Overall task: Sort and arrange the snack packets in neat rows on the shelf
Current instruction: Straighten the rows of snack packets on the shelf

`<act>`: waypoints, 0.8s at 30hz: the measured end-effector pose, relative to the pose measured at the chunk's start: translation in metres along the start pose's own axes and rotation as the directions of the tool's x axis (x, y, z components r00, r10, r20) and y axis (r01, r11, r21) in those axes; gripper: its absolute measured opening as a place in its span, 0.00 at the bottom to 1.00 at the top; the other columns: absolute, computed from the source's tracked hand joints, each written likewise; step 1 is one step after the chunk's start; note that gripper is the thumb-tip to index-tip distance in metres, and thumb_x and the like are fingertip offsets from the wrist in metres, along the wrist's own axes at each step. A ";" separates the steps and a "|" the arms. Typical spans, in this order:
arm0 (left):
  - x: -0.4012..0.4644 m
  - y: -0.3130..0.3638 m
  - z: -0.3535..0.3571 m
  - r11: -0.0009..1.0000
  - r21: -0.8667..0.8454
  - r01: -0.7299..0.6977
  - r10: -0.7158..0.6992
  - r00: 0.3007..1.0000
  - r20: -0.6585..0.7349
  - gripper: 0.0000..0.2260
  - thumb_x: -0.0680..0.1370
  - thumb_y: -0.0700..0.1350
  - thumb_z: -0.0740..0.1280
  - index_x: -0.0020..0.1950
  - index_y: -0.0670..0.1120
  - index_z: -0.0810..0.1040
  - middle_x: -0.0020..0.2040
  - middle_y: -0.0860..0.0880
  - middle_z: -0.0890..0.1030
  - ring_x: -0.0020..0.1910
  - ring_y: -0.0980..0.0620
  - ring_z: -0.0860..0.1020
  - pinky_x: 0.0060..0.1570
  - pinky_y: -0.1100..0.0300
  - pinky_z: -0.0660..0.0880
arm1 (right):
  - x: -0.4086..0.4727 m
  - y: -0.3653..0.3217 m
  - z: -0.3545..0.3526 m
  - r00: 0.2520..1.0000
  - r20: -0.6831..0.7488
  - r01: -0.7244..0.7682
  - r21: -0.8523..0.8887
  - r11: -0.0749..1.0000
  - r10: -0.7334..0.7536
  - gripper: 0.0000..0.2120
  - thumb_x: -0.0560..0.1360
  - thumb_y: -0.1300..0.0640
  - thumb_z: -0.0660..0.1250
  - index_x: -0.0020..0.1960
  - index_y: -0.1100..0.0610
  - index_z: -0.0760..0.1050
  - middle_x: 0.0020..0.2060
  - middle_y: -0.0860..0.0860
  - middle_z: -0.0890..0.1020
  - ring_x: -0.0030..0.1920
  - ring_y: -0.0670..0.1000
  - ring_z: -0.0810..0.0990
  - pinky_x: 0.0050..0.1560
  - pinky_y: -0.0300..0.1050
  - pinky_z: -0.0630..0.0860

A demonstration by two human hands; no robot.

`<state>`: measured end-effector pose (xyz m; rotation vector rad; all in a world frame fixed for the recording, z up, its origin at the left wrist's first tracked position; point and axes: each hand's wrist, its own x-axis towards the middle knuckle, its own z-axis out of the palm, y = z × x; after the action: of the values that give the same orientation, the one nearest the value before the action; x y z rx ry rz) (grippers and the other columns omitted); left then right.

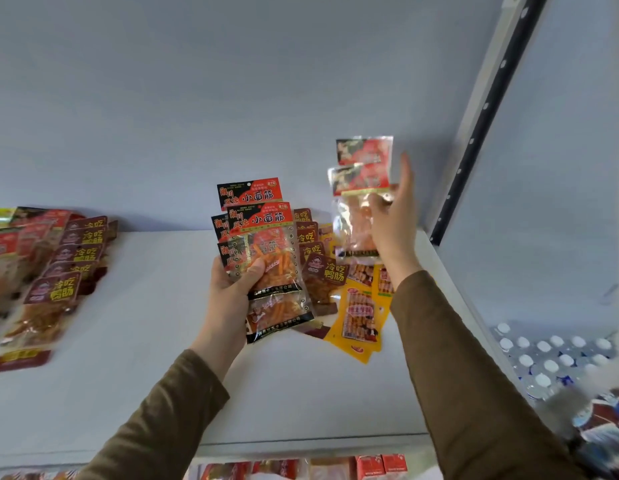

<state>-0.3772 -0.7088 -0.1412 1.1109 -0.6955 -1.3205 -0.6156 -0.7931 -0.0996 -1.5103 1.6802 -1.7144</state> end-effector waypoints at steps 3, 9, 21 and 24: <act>0.004 0.000 0.000 1.000 0.007 -0.001 0.001 1.000 -0.023 0.19 0.80 0.45 0.73 0.67 0.52 0.72 0.58 0.45 0.84 0.49 0.42 0.87 0.46 0.41 0.84 | 0.001 -0.030 -0.017 1.000 0.003 -0.014 0.144 0.989 0.014 0.25 0.81 0.56 0.68 0.76 0.50 0.65 0.52 0.34 0.79 0.52 0.34 0.81 0.53 0.39 0.82; 0.007 0.004 0.009 0.999 0.017 -0.027 0.027 0.999 -0.029 0.15 0.81 0.45 0.70 0.66 0.50 0.72 0.58 0.44 0.84 0.48 0.42 0.87 0.41 0.46 0.84 | -0.046 -0.044 0.001 0.816 0.505 -0.538 0.485 0.689 0.281 0.15 0.80 0.60 0.68 0.65 0.50 0.75 0.57 0.55 0.85 0.54 0.58 0.85 0.52 0.60 0.83; -0.006 0.015 -0.002 0.967 0.251 -0.047 0.008 0.988 0.153 0.30 0.75 0.65 0.70 0.72 0.55 0.66 0.61 0.53 0.83 0.52 0.53 0.86 0.48 0.51 0.84 | -0.099 -0.030 0.075 0.949 0.287 -0.176 0.145 0.974 0.129 0.24 0.80 0.56 0.68 0.74 0.49 0.66 0.64 0.42 0.76 0.63 0.40 0.76 0.59 0.29 0.73; 0.000 0.018 -0.016 0.958 0.284 -0.035 -0.005 0.991 0.137 0.26 0.77 0.46 0.76 0.70 0.54 0.66 0.59 0.50 0.83 0.49 0.51 0.86 0.44 0.55 0.83 | -0.108 -0.041 0.092 0.954 0.273 -0.172 0.174 0.970 0.121 0.27 0.80 0.59 0.68 0.76 0.51 0.64 0.63 0.39 0.73 0.59 0.30 0.73 0.58 0.24 0.71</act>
<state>-0.3555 -0.7068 -0.1305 1.2496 -1.0200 -1.3194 -0.4799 -0.7455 -0.1354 -1.4110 1.4082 -1.4823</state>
